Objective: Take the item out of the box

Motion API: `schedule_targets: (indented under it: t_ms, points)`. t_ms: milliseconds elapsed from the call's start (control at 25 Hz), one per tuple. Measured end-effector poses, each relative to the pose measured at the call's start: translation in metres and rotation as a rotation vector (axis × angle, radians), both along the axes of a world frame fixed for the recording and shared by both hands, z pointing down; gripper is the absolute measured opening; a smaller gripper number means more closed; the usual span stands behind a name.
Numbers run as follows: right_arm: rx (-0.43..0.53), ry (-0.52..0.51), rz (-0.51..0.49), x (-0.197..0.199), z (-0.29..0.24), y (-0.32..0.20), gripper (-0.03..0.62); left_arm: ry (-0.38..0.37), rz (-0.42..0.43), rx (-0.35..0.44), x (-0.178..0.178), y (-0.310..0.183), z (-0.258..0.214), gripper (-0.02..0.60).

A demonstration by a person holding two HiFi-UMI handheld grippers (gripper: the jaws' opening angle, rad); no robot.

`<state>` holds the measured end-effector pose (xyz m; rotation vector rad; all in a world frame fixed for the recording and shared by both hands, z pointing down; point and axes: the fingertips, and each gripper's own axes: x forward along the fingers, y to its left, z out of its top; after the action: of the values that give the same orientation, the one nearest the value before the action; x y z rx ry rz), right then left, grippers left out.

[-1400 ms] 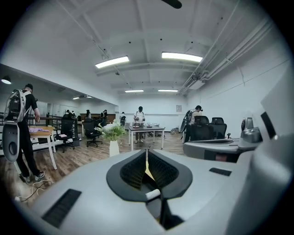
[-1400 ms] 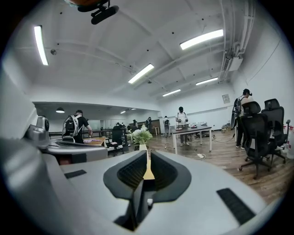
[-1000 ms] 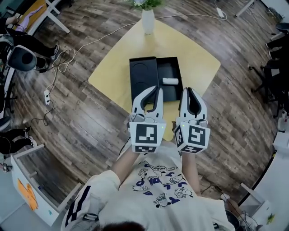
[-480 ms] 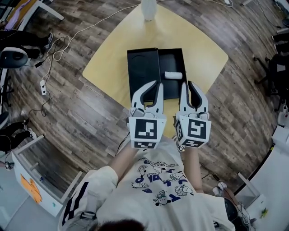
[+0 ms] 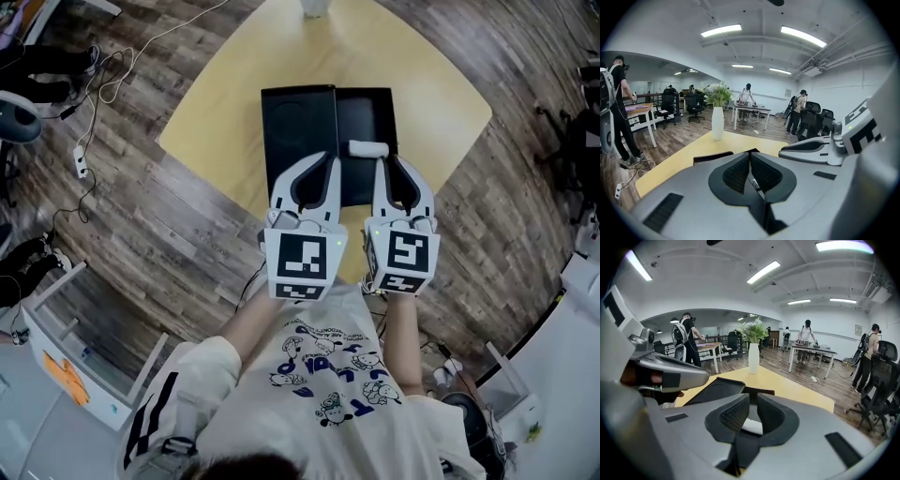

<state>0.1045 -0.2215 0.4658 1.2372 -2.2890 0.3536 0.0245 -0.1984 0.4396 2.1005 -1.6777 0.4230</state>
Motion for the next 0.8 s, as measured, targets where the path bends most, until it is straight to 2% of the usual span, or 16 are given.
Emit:
schedule_targets:
  t_ms: [40,120,520,800]
  points:
    - [-0.011,0.008,-0.004,-0.001,0.004,-0.001,0.052,0.002,0.001,-0.007,-0.001,-0.002,0.003,0.028]
    - [-0.033,0.023,-0.018,-0.002,0.012,-0.002,0.114,0.004,0.004,-0.019,-0.001,-0.004,0.008,0.026]
    - [-0.092,0.115,-0.107,-0.007,0.039,-0.009,0.13,0.023,0.012,-0.06,-0.005,-0.012,0.023,0.028]
    - [-0.139,0.237,-0.212,-0.011,0.057,-0.008,0.149,0.039,0.005,-0.091,-0.01,-0.012,0.032,0.028]
